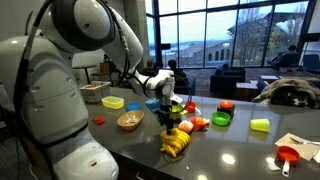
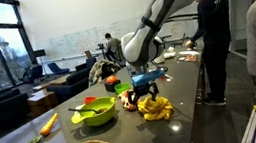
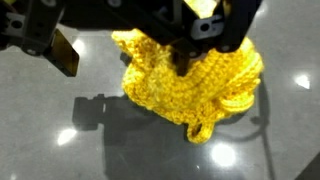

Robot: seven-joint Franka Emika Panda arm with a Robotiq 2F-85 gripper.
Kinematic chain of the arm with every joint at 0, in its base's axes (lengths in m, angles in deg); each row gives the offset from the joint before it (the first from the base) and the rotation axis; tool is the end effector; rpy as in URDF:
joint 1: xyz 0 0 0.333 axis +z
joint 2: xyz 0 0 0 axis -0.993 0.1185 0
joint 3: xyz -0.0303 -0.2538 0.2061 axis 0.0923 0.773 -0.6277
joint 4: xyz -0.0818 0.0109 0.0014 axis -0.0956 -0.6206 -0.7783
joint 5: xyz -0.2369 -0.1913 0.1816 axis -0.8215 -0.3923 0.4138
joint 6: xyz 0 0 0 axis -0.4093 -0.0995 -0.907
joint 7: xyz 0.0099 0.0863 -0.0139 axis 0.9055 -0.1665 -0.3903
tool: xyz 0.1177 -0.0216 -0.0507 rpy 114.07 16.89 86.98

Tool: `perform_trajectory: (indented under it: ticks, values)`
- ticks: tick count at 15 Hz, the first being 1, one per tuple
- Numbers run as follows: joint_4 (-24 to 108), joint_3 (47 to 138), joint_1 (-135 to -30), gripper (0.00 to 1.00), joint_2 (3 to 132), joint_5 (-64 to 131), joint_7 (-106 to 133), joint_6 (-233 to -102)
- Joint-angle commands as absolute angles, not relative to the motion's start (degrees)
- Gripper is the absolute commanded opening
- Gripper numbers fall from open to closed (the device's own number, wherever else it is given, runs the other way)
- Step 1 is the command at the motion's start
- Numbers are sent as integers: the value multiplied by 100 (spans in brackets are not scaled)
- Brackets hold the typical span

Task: Fold the yellow towel twice

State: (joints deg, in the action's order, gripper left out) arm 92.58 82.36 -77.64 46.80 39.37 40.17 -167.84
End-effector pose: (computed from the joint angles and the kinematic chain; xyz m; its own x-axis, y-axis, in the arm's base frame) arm 0.4178 0.0900 0.3274 0.9247 -0.3746 -0.0683 -0.3748 -0.9271 0.0095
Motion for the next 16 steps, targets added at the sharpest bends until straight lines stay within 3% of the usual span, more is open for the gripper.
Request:
perform_trajectory:
  ticks: [1, 16]
  values:
    - [9304, 8161, -7787, 100, 4242, 3789, 4309, -16466]
    - [8953, 8440, -8336, 100, 3935, 3775, 4424, -16721]
